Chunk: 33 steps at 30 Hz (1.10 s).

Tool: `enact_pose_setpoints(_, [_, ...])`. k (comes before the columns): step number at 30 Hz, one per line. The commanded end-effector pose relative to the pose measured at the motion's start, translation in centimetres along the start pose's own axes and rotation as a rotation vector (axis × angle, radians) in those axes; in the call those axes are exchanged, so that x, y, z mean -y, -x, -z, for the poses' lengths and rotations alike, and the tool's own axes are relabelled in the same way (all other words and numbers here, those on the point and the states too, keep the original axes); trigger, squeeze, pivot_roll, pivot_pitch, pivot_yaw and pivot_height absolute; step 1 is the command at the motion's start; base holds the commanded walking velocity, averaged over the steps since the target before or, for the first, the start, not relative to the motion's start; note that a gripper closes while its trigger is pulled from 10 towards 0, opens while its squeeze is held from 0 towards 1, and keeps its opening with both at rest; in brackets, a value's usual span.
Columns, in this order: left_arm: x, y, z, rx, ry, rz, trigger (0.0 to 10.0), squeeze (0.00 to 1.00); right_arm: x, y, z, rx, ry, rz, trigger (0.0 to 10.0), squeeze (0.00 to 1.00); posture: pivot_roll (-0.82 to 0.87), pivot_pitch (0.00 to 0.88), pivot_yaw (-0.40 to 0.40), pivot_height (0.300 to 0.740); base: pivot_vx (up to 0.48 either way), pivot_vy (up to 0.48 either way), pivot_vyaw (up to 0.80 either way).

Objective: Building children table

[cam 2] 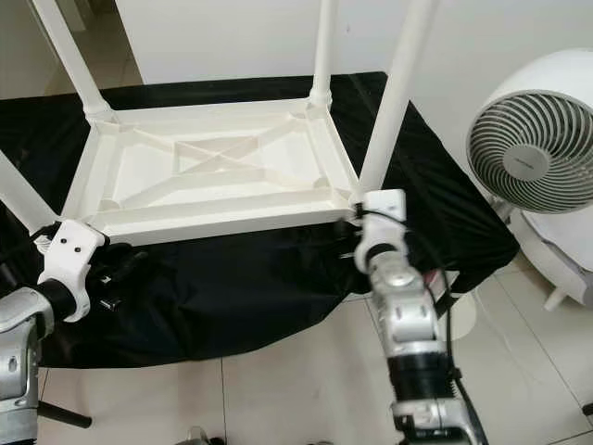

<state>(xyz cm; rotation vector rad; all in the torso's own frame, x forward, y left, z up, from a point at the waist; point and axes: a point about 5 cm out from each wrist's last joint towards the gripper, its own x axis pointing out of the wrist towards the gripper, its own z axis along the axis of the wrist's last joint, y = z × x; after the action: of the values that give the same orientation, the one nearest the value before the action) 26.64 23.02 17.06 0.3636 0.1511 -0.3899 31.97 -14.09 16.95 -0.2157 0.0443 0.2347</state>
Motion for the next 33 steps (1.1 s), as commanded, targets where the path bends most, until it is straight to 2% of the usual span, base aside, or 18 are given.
enact_pose_setpoints(1, [-3.0,1.5,2.0,-0.119,-0.003,-0.304,10.0,0.00,-5.0,2.4,-0.2,0.025,0.038,-0.408,10.0,0.00,-0.02,0.101,0.045,0.740,0.000,0.000,0.00])
enact_pose_setpoints(2, [-3.6,1.9,2.4,-0.144,-0.004,-0.356,10.0,0.00,-6.1,3.2,-0.3,0.034,0.051,-0.502,10.0,0.00,-0.02,0.101,0.045,0.740,0.000,0.000,0.00])
enact_pose_setpoints(3, [-3.6,1.9,2.4,-0.144,-0.004,-0.356,10.0,0.00,-6.1,3.2,-0.3,0.034,0.051,-0.502,10.0,0.00,-0.02,0.101,0.045,0.740,0.000,0.000,0.00])
enact_pose_setpoints(5, [-5.5,2.8,3.6,-0.246,-0.015,-0.508,10.0,0.00,-7.2,4.1,-0.6,0.053,0.064,-0.607,10.0,0.00,-0.02,0.104,0.044,0.740,0.000,0.000,0.00])
enact_pose_setpoints(10, [-6.7,3.7,4.3,-0.308,-0.022,-0.605,10.0,0.00,-7.4,4.2,-0.7,0.062,0.060,-0.627,10.0,0.00,-0.02,0.104,0.044,0.740,0.000,0.000,0.00])
enact_pose_setpoints(12, [-8.7,4.6,4.4,-0.336,-0.037,-0.746,10.0,0.00,-7.7,3.7,-0.9,0.070,0.051,-0.599,10.0,0.00,-0.01,0.107,0.041,0.740,0.000,0.000,0.00])
enact_pose_setpoints(17, [-11.9,4.8,2.8,-0.237,-0.006,-0.981,10.0,0.00,-8.3,3.5,-1.6,0.091,0.033,-0.595,10.0,0.00,-0.02,0.110,0.038,0.740,0.000,0.000,0.00])
enact_pose_setpoints(19, [-12.4,4.7,2.4,-0.209,0.015,-1.026,10.0,0.00,-8.4,3.6,-1.7,0.094,0.030,-0.598,10.0,0.00,-0.02,0.110,0.038,0.740,0.000,0.000,0.00])
enact_pose_setpoints(21, [-13.4,4.1,1.3,-0.131,0.028,-1.098,10.0,0.00,-8.7,3.7,-1.9,0.103,0.022,-0.603,10.0,0.00,-0.02,0.109,0.036,0.740,0.000,0.000,0.00])
enact_pose_setpoints(23, [-13.7,3.4,0.9,-0.110,0.021,-1.144,10.0,0.00,-8.8,3.7,-2.1,0.110,0.020,-0.604,10.0,0.00,-0.03,0.110,0.037,0.740,0.000,0.000,0.00])
enact_pose_setpoints(24, [-13.8,2.8,1.1,-0.130,0.050,-1.119,10.0,0.00,-8.8,3.8,-2.3,0.114,0.016,-0.604,10.0,0.00,-0.04,0.109,0.040,0.740,0.000,0.000,0.00])
enact_pose_setpoints(27, [-13.8,2.4,1.3,-0.146,0.069,-1.095,10.0,0.00,-8.9,3.8,-2.4,0.117,0.014,-0.604,10.0,0.00,-0.05,0.110,0.046,0.740,0.000,0.000,0.00])
enact_pose_setpoints(28, [-13.7,1.8,1.4,-0.154,0.073,-1.032,10.0,0.00,-8.9,3.9,-2.4,0.119,0.013,-0.603,10.0,0.00,-0.05,0.109,0.048,0.740,0.000,0.000,0.00])
enact_pose_setpoints(29, [-12.9,0.8,1.3,-0.154,0.037,-0.844,10.0,0.00,-8.6,4.0,-2.5,0.120,0.014,-0.590,10.0,0.00,-0.06,0.112,0.054,0.740,0.000,0.000,0.00])
enact_pose_setpoints(30, [-12.9,0.8,1.3,-0.154,0.037,-0.844,10.0,0.00,-8.6,4.0,-2.5,0.120,0.014,-0.590,10.0,0.00,-0.06,0.112,0.054,0.740,0.000,0.000,0.00])
enact_pose_setpoints(31, [-12.3,0.5,1.3,-0.154,0.011,-0.742,10.0,0.00,-8.4,4.0,-2.5,0.119,0.014,-0.582,10.0,0.00,-0.06,0.112,0.054,0.740,0.000,0.000,0.00])
enact_pose_setpoints(32, [-12.3,0.5,1.3,-0.154,0.011,-0.742,10.0,0.00,-8.4,4.0,-2.5,0.119,0.014,-0.582,10.0,0.00,-0.06,0.112,0.054,0.740,0.000,0.000,0.00])
enact_pose_setpoints(33, [-11.5,0.3,1.3,-0.157,-0.019,-0.616,10.0,0.00,-8.1,4.1,-2.4,0.117,0.016,-0.575,10.0,0.00,-0.06,0.114,0.057,0.740,0.000,0.000,0.00])
